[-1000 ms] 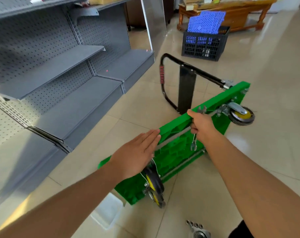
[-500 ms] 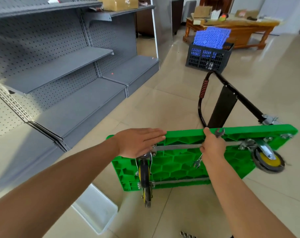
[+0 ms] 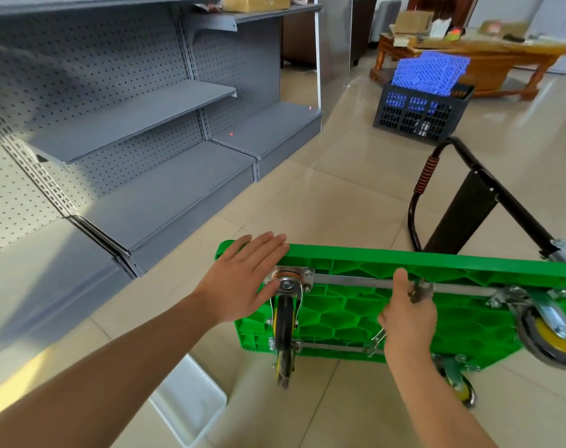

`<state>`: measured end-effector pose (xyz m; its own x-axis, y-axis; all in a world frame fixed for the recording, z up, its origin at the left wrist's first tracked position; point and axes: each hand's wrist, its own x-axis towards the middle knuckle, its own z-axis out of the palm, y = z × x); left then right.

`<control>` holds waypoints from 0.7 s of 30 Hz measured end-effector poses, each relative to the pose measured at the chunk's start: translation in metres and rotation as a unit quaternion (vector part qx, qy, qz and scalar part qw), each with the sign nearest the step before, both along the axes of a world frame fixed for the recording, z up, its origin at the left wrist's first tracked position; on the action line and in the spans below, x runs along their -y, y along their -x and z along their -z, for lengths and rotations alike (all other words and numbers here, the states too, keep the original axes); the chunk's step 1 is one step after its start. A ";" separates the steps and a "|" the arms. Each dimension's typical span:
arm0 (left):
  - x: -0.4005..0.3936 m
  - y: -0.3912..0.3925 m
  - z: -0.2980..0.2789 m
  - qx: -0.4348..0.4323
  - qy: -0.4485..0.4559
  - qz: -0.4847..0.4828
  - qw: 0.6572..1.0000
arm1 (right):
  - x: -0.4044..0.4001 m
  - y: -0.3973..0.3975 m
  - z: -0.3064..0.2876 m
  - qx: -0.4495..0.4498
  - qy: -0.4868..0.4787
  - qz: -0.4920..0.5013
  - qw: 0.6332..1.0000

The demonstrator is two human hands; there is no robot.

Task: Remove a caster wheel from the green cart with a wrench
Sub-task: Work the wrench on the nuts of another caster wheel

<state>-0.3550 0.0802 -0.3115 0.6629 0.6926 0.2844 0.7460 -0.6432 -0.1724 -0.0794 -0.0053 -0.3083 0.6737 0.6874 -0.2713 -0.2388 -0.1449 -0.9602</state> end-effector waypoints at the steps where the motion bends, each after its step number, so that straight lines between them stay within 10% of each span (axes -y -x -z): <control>1: 0.006 0.001 0.003 0.009 -0.001 -0.024 1.000 | 0.007 0.013 0.003 -0.037 0.013 -0.058 0.998; 5: 0.018 -0.001 0.010 0.047 0.001 -0.062 0.997 | 0.012 0.046 0.014 -0.132 0.087 -0.310 0.938; 10: 0.001 -0.004 0.024 0.117 -0.021 -0.027 0.993 | -0.008 0.044 0.023 -0.113 0.068 -0.400 0.907; 21: -0.066 -0.021 0.043 0.268 -0.120 0.049 0.955 | -0.056 0.036 0.038 0.378 -0.003 -0.433 0.818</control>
